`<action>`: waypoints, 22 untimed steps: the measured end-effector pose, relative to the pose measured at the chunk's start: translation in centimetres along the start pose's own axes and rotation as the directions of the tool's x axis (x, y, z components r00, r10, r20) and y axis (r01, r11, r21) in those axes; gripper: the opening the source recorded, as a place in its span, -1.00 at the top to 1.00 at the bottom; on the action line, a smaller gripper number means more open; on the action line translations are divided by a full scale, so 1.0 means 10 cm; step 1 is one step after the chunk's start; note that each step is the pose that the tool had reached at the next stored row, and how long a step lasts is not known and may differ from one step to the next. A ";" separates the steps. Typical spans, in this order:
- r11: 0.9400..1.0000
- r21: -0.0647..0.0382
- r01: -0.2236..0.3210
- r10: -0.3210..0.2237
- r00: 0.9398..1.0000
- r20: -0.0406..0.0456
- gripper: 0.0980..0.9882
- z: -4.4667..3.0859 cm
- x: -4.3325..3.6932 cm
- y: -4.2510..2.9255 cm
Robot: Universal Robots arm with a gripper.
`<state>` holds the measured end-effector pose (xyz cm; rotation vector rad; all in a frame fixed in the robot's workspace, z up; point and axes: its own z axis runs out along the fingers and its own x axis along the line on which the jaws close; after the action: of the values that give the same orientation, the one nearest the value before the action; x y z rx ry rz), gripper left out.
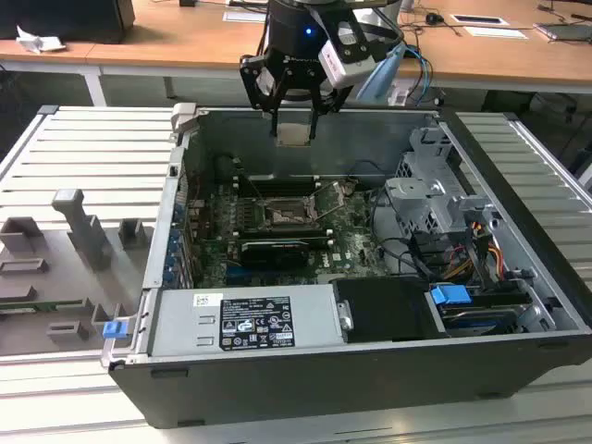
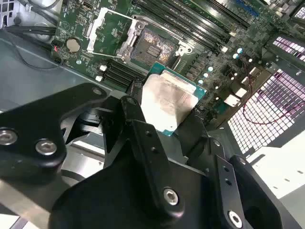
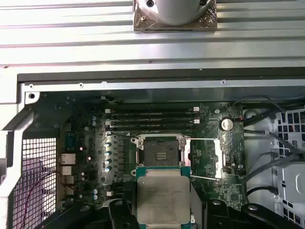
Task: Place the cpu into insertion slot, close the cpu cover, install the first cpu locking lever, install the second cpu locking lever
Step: 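Place the cpu into insertion slot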
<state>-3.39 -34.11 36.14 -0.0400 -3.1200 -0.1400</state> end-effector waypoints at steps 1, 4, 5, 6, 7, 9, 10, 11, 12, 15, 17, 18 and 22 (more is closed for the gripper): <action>1.000 0.000 0.000 0.000 1.000 0.000 0.00 0.000 0.000 0.000; 1.000 0.000 -0.014 0.014 1.000 0.001 0.00 0.000 0.000 0.000; 1.000 0.000 -0.018 0.018 1.000 0.002 0.00 0.000 0.000 0.000; 1.000 0.000 -0.021 0.021 1.000 0.002 0.00 0.000 0.000 0.000; 1.000 -0.001 -0.023 0.023 1.000 0.002 0.00 0.000 0.000 0.000; 0.999 -0.001 -0.039 0.039 0.999 0.003 0.00 0.000 0.000 0.000; 0.999 -0.001 -0.046 0.046 0.999 0.004 0.00 0.000 0.000 0.000; 0.999 -0.001 -0.054 0.054 0.999 0.005 0.00 0.000 0.000 0.000; 0.998 -0.001 -0.064 0.064 0.998 0.006 0.00 0.000 0.000 0.000; 0.994 -0.003 -0.111 0.111 0.994 0.010 0.00 0.000 0.000 0.000; 0.991 -0.003 -0.132 0.132 0.991 0.012 0.00 0.001 0.000 0.000; 0.990 -0.004 -0.141 0.141 0.990 0.012 0.00 0.001 0.000 0.000; 0.989 -0.004 -0.148 0.148 0.989 0.013 0.00 0.025 0.000 -0.002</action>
<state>-3.39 -34.11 35.90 -0.2735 -3.1149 -0.1418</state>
